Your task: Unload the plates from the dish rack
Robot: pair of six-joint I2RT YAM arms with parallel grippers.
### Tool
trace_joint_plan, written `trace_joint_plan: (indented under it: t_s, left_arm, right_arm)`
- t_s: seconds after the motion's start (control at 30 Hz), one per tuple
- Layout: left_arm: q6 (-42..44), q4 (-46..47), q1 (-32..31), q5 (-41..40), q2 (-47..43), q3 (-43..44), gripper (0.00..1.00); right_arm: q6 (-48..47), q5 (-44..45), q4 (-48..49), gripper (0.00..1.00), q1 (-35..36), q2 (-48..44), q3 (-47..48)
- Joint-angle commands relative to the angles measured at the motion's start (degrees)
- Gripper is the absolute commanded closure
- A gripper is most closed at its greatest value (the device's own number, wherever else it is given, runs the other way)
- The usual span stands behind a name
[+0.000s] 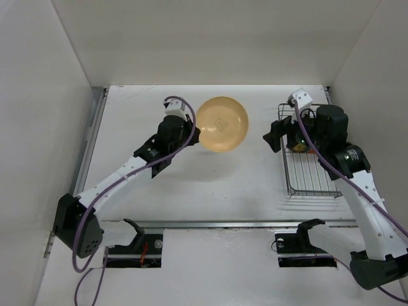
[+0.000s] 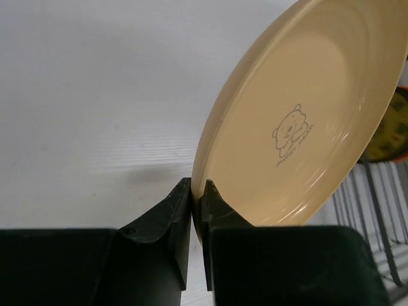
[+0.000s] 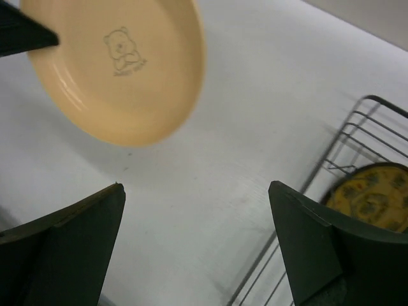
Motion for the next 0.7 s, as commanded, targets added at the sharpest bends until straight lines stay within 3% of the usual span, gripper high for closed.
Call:
trace_joint_plan:
  t_s: [0.0,0.2,0.67]
  left_arm:
    - [-7.66,-4.85,4.52,-6.68,5.51,3.13,1.00]
    - [-11.72,-9.44,9.45,-5.91,16.23,4.37,1.00]
    - [-13.04,-4.08,16.13,7.27,26.96,1.73,1.00]
  right_arm:
    - [3.97,14.82,9.93,0.00,0.34,-2.63,-1.18]
    - [6.25,26.78,12.23,0.00,-0.19,-4.48,-1.79]
    - [6.25,29.33,12.23,0.00,-1.25,-5.00,-2.32]
